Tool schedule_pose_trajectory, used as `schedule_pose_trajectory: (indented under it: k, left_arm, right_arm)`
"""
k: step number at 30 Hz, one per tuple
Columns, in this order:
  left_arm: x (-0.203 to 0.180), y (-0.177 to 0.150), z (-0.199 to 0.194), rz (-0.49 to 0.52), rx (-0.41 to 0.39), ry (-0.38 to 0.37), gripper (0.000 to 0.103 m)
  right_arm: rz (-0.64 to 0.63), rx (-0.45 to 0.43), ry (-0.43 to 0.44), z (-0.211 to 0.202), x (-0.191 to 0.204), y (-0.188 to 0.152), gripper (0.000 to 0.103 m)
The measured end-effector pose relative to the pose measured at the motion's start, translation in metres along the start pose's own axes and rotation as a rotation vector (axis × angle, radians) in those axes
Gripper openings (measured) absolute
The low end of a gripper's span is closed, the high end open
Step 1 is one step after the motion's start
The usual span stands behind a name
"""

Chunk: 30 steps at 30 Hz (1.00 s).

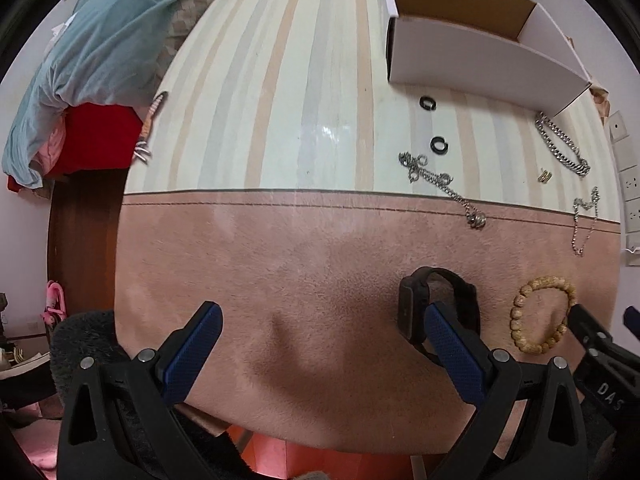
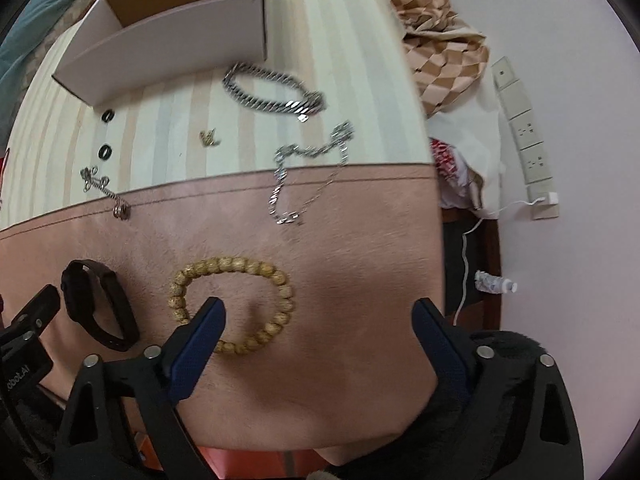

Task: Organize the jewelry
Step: 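Grasp the black watch band with the left tool while the right tool grasps the wooden bead bracelet, then lift both items into the white box and open both tools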

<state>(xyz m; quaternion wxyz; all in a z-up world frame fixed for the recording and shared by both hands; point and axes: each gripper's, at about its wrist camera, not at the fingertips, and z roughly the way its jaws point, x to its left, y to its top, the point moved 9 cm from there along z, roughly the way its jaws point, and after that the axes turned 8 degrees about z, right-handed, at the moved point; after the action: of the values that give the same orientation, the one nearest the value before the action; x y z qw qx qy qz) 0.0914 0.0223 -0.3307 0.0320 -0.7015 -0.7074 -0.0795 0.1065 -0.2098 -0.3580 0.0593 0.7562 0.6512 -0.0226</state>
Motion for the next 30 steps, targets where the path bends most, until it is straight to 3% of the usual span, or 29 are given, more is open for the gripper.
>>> schedule_pose_trajectory:
  k: [6,8,10,11,12,18,20,22,24,27,30]
  left_arm:
    - [-0.004,-0.004,0.005,0.012,0.012,-0.015,0.103]
    - [-0.003,-0.007,0.005,0.009,0.014,-0.022,0.103]
    - [-0.004,-0.009,0.002,0.004,0.018,-0.041,0.103]
    - [-0.005,-0.009,0.000,0.002,0.018,-0.052,0.103]
    - [-0.006,-0.011,-0.001,-0.002,0.016,-0.071,0.103]
    - [-0.016,-0.023,0.005,-0.088,0.042,-0.289,0.100]
    - [-0.022,-0.025,0.011,-0.074,0.047,-0.314,0.081]
    - [-0.030,-0.028,0.017,-0.043,0.060,-0.328,0.049]
    - [-0.031,-0.024,0.021,-0.018,0.050,-0.320,0.028]
    - [-0.030,-0.021,0.020,0.036,-0.006,-0.288,0.013]
    - [-0.029,-0.018,0.019,0.083,-0.043,-0.246,0.010]
  right_arm:
    - [0.010,0.046,0.043,0.018,0.011,-0.005,0.067]
    - [0.022,0.047,0.084,0.021,0.012,-0.005,0.050]
    - [0.028,0.037,0.102,0.021,0.012,-0.005,0.040]
    - [0.026,0.026,0.100,0.021,0.010,-0.004,0.018]
    - [0.033,0.027,0.106,0.022,0.008,-0.004,0.010]
    - [0.093,0.027,0.141,0.019,-0.013,-0.007,0.010]
    - [0.102,0.034,0.150,0.022,-0.018,-0.008,0.010]
    - [0.100,0.051,0.157,0.025,-0.017,-0.008,0.010]
    - [0.105,0.056,0.156,0.026,-0.017,-0.010,0.010]
    - [0.101,0.055,0.141,0.031,-0.020,-0.007,0.011]
    - [0.091,0.052,0.120,0.030,-0.016,-0.006,0.011]
